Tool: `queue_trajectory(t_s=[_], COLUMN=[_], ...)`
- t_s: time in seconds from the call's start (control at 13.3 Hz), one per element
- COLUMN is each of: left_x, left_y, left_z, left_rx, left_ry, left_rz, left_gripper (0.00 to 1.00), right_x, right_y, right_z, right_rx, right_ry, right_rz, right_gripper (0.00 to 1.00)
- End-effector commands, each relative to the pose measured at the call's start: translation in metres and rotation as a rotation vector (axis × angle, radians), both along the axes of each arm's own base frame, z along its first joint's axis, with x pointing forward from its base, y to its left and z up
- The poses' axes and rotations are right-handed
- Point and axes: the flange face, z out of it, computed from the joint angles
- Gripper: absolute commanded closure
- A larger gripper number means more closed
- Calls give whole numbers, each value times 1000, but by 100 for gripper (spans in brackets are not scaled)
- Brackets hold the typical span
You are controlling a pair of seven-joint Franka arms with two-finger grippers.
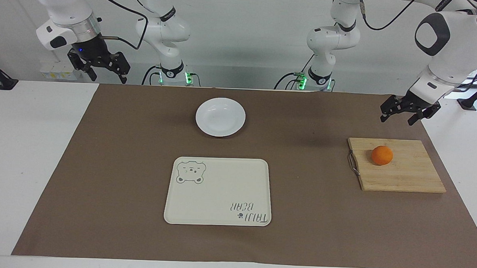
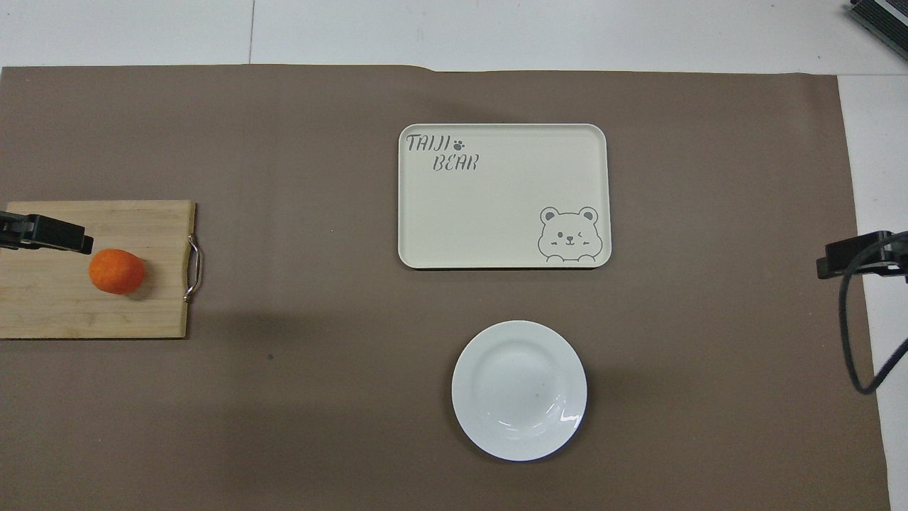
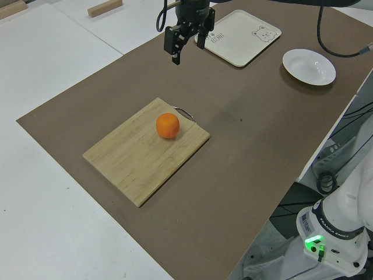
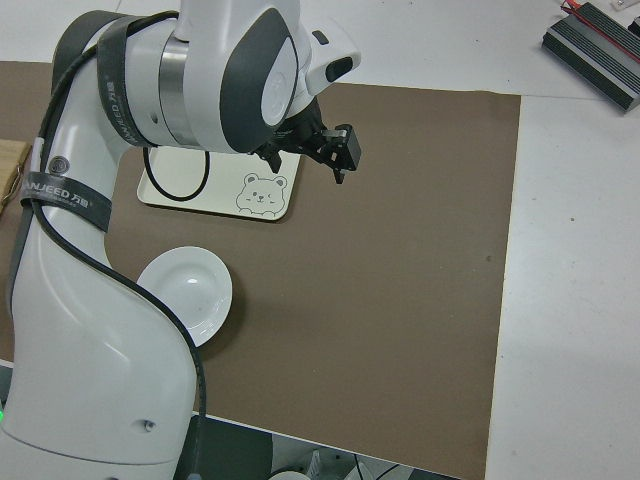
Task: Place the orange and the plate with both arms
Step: 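Lower the left gripper onto the orange on the cutting board, then close the left gripper around the orange and lift it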
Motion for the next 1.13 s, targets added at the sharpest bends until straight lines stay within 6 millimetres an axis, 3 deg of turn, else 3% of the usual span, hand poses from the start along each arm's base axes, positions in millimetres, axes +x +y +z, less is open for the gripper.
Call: queue_trajectory(t_s=[0.0,0.38,0.53,0.68,1.05], left_x=[-7,-9,-3,6,16], left_y=[25,35,39,55,62], left_z=[-28,-72,-100,-129,-182], left_rx=[5,8,10,9,6], left_ry=[3,-7,-23,-20,-19], left_rz=[-30,-20,-14,-3,3], left_gripper=[0,0,0,0,0], right_x=[-4,-4,-4,-5,-5], right_y=[0,0,0,0,0], right_z=[0,0,0,1,1], right_rx=[13,13,13,13,13], right_ry=[-9,-9,-9,-10,-10], right_rz=[-11,-11,-11,-11,-11], right_gripper=[0,0,0,0,0])
